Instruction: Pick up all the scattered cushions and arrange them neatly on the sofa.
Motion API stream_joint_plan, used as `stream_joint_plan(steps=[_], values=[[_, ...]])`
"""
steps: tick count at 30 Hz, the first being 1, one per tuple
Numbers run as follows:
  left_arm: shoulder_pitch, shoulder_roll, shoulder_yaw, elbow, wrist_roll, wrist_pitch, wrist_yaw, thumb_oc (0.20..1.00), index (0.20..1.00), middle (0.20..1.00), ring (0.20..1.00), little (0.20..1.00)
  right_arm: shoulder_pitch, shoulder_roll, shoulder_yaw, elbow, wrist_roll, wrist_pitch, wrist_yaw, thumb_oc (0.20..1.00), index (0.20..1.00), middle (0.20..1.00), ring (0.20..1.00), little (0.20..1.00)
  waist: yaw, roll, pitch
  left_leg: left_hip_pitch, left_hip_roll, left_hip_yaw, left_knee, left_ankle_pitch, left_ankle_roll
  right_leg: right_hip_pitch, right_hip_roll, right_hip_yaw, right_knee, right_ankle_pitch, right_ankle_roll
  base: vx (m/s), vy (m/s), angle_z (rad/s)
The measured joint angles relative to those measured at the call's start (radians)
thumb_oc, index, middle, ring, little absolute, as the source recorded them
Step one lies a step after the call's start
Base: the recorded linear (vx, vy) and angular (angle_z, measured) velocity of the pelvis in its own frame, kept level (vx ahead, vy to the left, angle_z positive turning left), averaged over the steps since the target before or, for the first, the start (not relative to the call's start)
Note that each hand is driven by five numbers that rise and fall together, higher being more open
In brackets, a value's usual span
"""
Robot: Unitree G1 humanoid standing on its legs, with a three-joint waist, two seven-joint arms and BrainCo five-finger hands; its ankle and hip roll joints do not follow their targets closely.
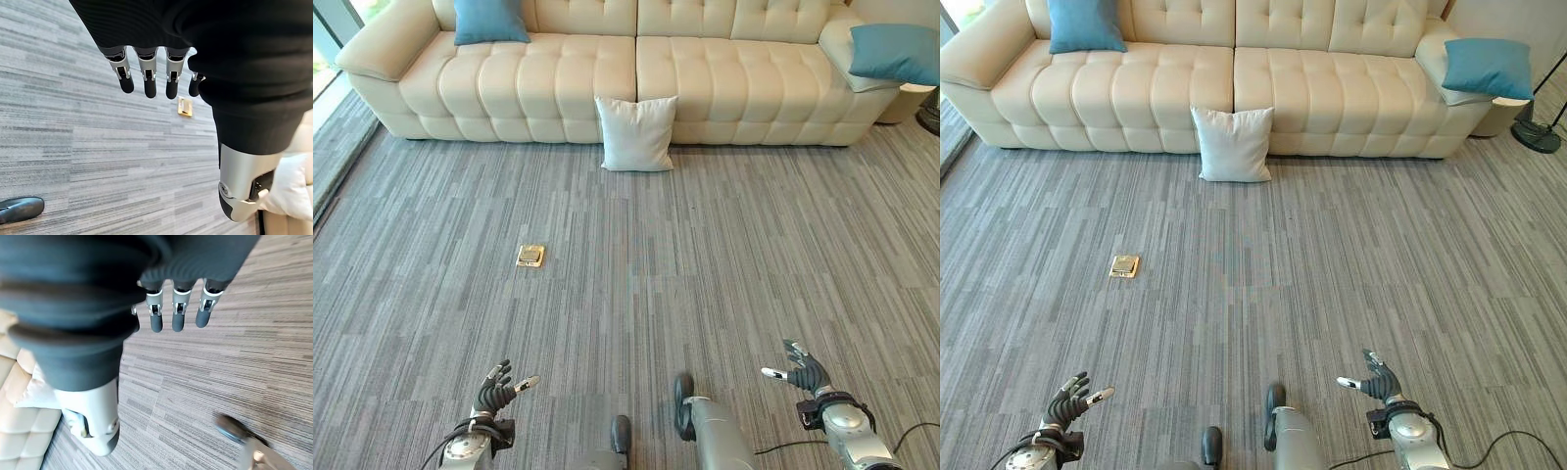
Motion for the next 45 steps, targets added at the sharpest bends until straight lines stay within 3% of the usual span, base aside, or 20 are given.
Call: stream_joint_plan(steps=[5,8,9,12,13,17,21,23,24,26,27,29,30,32,35,36,38,39,41,45], values=[[0.021,-0.012,-0.01,0.017,0.001,-0.003,0.004,1.0,1.0,1.0,1.0,1.0,0.061,-0.004,-0.004,-0.007,-0.001,0.0,0.005,1.0,1.0,1.0,1.0,1.0,-0.039,-0.012,-0.027,0.118,0.011,-0.081,0.04,-0.123,-0.051,0.08,0.019,0.026,-0.022,0.05,-0.04,0.43,-0.217,0.55],[0.035,-0.022,-0.015,0.025,0.001,-0.002,-0.002,1.0,1.0,1.0,1.0,1.0,0.069,0.005,-0.014,0.025,0.0,0.003,0.012,1.0,1.0,1.0,1.0,1.0,-0.035,0.005,-0.041,0.035,0.052,-0.088,0.367,-0.166,-0.119,0.156,0.056,0.026,-0.007,0.16,-0.101,0.49,-0.302,0.26],[0.041,-0.039,-0.019,0.045,0.001,0.002,-0.004,1.0,1.0,1.0,1.0,1.0,0.071,-0.009,-0.028,0.027,0.001,-0.001,0.012,1.0,1.0,1.0,1.0,1.0,-0.027,0.047,-0.049,-0.013,0.099,-0.076,0.549,-0.161,-0.152,0.207,0.109,0.001,0.003,0.088,-0.193,0.41,-0.255,-0.04],[0.034,-0.051,-0.024,0.05,0.001,0.002,-0.02,1.0,1.0,1.0,1.0,1.0,0.062,-0.024,-0.036,0.023,0.019,-0.008,0.011,1.0,1.0,1.0,1.0,1.0,-0.012,0.07,-0.067,-0.174,0.171,0.003,0.916,-0.069,-0.136,0.244,0.161,0.013,0.029,0.042,-0.241,0.35,-0.169,-0.15],[0.018,-0.036,-0.02,0.046,0.001,0.001,-0.026,1.0,1.0,1.0,1.0,1.0,0.03,-0.014,-0.033,0.018,0.02,-0.005,0.01,1.0,1.0,1.0,1.0,1.0,-0.013,0.034,-0.053,-0.234,0.17,0.047,0.955,-0.087,-0.133,0.282,0.159,0.034,0.02,0.019,-0.252,0.39,-0.077,-0.27],[-0.017,-0.024,-0.016,0.0,0.002,0.0,-0.035,1.0,1.0,1.0,1.0,1.0,0.014,-0.011,-0.034,-0.018,0.021,-0.003,0.004,1.0,1.0,1.0,1.0,1.0,0.018,-0.044,-0.008,-0.358,0.121,0.071,0.723,-0.116,-0.12,0.427,0.14,0.105,-0.059,-0.022,-0.26,0.44,0.046,-0.16],[-0.016,-0.047,-0.016,-0.005,0.002,0.002,-0.035,1.0,1.0,1.0,1.0,1.0,-0.023,-0.006,-0.011,0.019,0.019,-0.008,-0.002,1.0,1.0,1.0,1.0,1.0,0.061,-0.013,0.008,-0.445,0.056,0.042,0.174,-0.008,-0.125,0.591,0.161,0.153,-0.155,-0.079,-0.182,0.54,0.131,-0.41],[-0.006,-0.052,-0.016,-0.003,0.002,0.004,-0.035,1.0,1.0,1.0,1.0,1.0,-0.032,-0.01,0.007,0.036,0.018,-0.006,0.0,1.0,1.0,1.0,1.0,1.0,0.07,0.003,0.009,-0.457,0.04,0.031,0.097,0.025,-0.118,0.633,0.161,0.158,-0.155,-0.102,-0.172,0.58,0.179,-0.59],[-0.002,-0.055,-0.012,0.017,0.003,0.005,-0.03,1.0,1.0,1.0,1.0,1.0,-0.025,-0.01,0.007,0.038,0.017,-0.003,-0.001,1.0,1.0,1.0,1.0,1.0,0.082,-0.002,0.008,-0.468,0.031,0.086,0.105,0.043,-0.101,0.689,0.152,0.161,-0.155,-0.139,-0.122,0.43,0.158,-0.69],[0.011,-0.051,-0.012,0.022,0.01,0.007,-0.025,1.0,1.0,1.0,1.0,1.0,0.002,-0.021,0.005,0.02,0.016,0.0,0.001,1.0,1.0,1.0,1.0,1.0,0.086,0.014,-0.01,-0.425,0.036,0.121,0.112,0.034,-0.06,0.76,0.162,0.176,-0.154,-0.171,-0.102,0.57,0.267,-0.54],[0.026,-0.044,-0.012,0.023,0.01,0.008,-0.025,1.0,1.0,1.0,1.0,1.0,0.022,-0.014,0.004,0.019,0.016,0.0,0.0,1.0,1.0,1.0,1.0,1.0,0.081,0.004,-0.022,-0.401,0.033,0.124,0.1,0.122,0.01,0.781,0.16,0.19,-0.136,-0.19,-0.09,0.54,0.268,-0.12],[0.02,-0.037,-0.012,0.033,0.02,0.011,-0.026,1.0,1.0,1.0,1.0,1.0,0.079,0.008,0.005,-0.002,0.0,0.0,0.002,1.0,1.0,1.0,1.0,1.0,0.069,-0.035,-0.05,-0.38,0.024,0.125,0.177,0.144,0.004,0.707,0.133,0.179,0.135,-0.226,-0.087,0.4,0.285,-0.05],[0.031,-0.021,-0.015,0.033,0.02,0.014,-0.027,1.0,1.0,1.0,1.0,1.0,0.105,0.031,0.007,0.001,-0.004,0.005,0.004,1.0,1.0,1.0,1.0,1.0,0.076,-0.077,-0.085,-0.335,-0.006,0.136,0.171,0.151,0.035,0.633,0.099,0.181,0.32,-0.214,-0.063,0.51,0.395,-0.23],[0.028,-0.017,-0.017,0.029,0.02,0.022,-0.027,1.0,1.0,1.0,1.0,1.0,0.112,0.039,0.01,-0.013,-0.01,0.009,0.005,1.0,1.0,1.0,1.0,1.0,0.063,-0.097,-0.096,-0.264,-0.052,0.119,0.156,0.136,0.059,0.505,0.036,0.168,0.618,-0.174,-0.055,0.5,0.364,-0.01],[-0.034,-0.026,-0.037,0.031,0.02,0.021,-0.022,1.0,1.0,1.0,1.0,1.0,0.078,0.053,-0.001,-0.035,-0.023,0.003,0.004,1.0,1.0,1.0,1.0,1.0,0.033,-0.046,-0.062,-0.174,-0.077,0.049,0.123,0.104,0.083,0.342,0.018,0.122,0.801,-0.199,-0.077,0.43,0.189,0.42],[-0.047,-0.034,-0.05,0.005,0.02,0.018,-0.026,1.0,1.0,1.0,1.0,1.0,0.064,0.053,0.027,-0.048,-0.024,0.003,0.011,1.0,1.0,1.0,1.0,1.0,0.03,0.0,-0.04,-0.087,-0.072,0.033,0.08,0.097,0.063,0.241,0.021,0.087,0.782,-0.238,-0.078,0.45,0.07,0.43],[-0.044,-0.033,-0.05,-0.012,0.019,0.015,-0.024,1.0,1.0,1.0,1.0,1.0,0.056,0.051,0.045,-0.054,-0.024,-0.003,0.013,1.0,1.0,1.0,1.0,1.0,0.029,0.028,-0.027,-0.035,-0.076,0.025,0.065,0.07,0.036,0.167,0.02,0.065,0.721,-0.242,-0.081,0.42,0.006,0.42],[-0.048,-0.035,-0.051,-0.013,0.019,0.012,-0.023,1.0,1.0,1.0,1.0,1.0,0.05,0.047,0.045,-0.056,-0.023,-0.003,0.018,1.0,1.0,1.0,1.0,1.0,0.013,0.044,-0.017,-0.001,-0.076,-0.006,0.053,0.005,0.023,0.11,0.028,0.01,0.508,-0.226,-0.077,0.41,-0.042,0.45],[-0.039,-0.026,-0.05,0.01,0.019,0.015,-0.021,1.0,1.0,1.0,1.0,1.0,0.057,0.048,0.045,-0.055,-0.023,-0.002,0.021,1.0,1.0,1.0,1.0,1.0,0.002,0.039,-0.012,0.049,-0.092,-0.025,0.046,-0.01,0.028,0.083,0.042,-0.021,0.247,-0.151,-0.081,0.37,-0.055,0.58],[-0.034,-0.027,-0.043,0.035,0.02,0.019,-0.017,1.0,1.0,1.0,1.0,1.0,0.072,0.047,0.032,-0.002,-0.023,0.008,0.02,1.0,1.0,1.0,1.0,1.0,-0.016,-0.002,-0.01,0.152,-0.107,-0.092,0.036,-0.074,-0.027,0.066,0.071,-0.041,-0.001,0.011,-0.075,0.39,-0.083,0.71]])
